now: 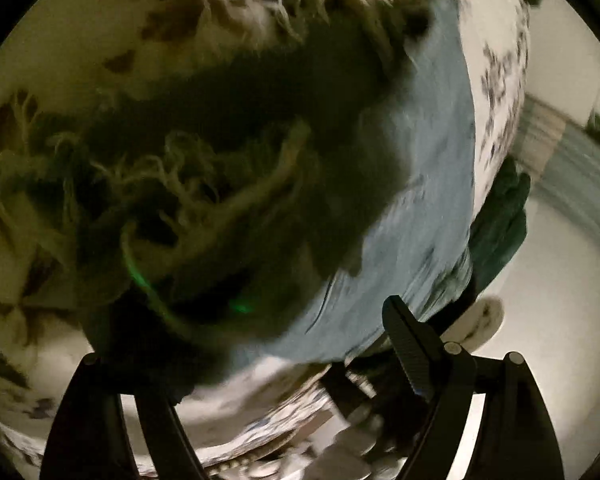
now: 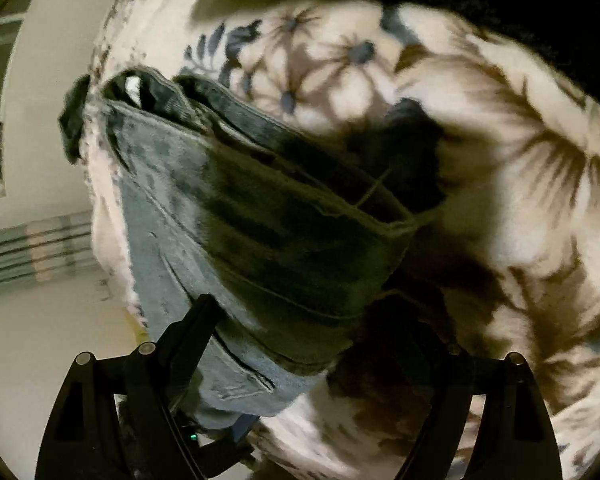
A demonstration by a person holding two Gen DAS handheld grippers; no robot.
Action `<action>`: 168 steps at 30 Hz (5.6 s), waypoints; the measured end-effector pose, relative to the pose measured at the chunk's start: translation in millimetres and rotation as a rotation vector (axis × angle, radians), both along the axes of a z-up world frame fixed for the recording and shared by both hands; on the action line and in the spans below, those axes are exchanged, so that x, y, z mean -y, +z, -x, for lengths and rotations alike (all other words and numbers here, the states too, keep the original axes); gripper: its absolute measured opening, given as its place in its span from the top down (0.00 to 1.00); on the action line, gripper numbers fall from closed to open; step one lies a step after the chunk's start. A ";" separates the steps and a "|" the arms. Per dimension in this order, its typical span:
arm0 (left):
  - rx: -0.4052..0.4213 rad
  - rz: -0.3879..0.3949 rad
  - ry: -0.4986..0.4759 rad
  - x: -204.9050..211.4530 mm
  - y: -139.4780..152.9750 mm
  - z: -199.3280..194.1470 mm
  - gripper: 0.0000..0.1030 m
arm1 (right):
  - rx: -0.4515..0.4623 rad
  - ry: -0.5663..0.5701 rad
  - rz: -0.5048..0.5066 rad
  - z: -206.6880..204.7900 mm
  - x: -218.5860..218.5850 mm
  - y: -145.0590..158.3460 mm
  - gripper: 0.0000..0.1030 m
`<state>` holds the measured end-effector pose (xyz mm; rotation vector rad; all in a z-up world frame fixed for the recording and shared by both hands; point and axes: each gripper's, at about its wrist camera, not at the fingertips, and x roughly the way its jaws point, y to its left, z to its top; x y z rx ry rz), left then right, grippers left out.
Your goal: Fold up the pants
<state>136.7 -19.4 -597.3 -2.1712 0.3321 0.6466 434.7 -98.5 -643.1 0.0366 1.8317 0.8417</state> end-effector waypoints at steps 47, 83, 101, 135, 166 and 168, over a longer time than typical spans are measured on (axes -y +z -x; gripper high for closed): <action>0.028 -0.248 -0.152 -48.2 64.3 31.6 0.67 | -0.080 -0.242 -0.153 68.2 9.4 47.3 0.72; -0.035 -0.334 -0.158 -103.8 108.7 -22.7 0.81 | 0.078 -0.255 -0.171 63.1 16.4 53.5 0.76; 0.254 -0.661 -0.615 -193.1 370.1 -247.3 0.81 | 0.299 -0.556 -0.373 -12.0 40.8 332.1 0.80; 0.564 -0.756 -1.073 -159.4 372.3 -565.2 0.81 | 0.640 -1.040 -0.402 -183.4 133.7 360.5 0.81; -0.160 -1.232 -1.540 -84.4 313.2 -445.2 0.16 | 0.567 -0.824 0.071 -68.0 110.2 262.8 0.10; -0.189 -1.301 -1.557 -77.3 325.1 -440.2 0.16 | 0.672 -0.804 0.190 -57.6 106.2 286.4 0.05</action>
